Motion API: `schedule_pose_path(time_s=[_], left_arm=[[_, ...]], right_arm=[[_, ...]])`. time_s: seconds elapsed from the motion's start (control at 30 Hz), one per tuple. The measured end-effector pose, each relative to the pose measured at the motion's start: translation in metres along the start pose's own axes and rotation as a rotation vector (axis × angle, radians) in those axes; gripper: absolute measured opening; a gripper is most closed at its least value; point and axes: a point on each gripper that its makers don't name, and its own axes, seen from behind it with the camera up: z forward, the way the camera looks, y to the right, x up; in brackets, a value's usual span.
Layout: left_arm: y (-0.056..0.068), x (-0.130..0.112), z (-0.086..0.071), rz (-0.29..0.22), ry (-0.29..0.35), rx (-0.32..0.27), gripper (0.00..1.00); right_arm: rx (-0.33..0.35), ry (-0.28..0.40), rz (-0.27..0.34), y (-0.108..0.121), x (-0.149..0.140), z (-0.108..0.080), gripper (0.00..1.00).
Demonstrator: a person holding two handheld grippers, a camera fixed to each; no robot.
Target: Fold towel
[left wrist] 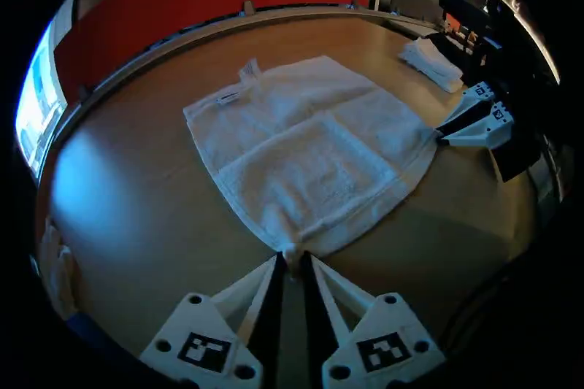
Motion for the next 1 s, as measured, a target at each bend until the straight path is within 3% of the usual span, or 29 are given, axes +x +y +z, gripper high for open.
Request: schedule_pose_path(time_s=[0.07, 0.4, 1.0], left_arm=[[0.002, 0.001, -0.001, -0.010, 0.002, 0.000, 0.10], [0.003, 0.003, -0.007, -0.063, 0.012, -0.001, 0.10], [0.001, 0.034, -0.050, -0.114, 0.044, 0.014, 0.10]], right_arm=[[0.003, -0.005, 0.006, -0.002, 0.000, -0.001, 0.12], [-0.005, 0.013, 0.006, -0.004, 0.008, -0.009, 0.11], [-0.021, 0.072, -0.025, -0.007, 0.051, -0.051, 0.11]])
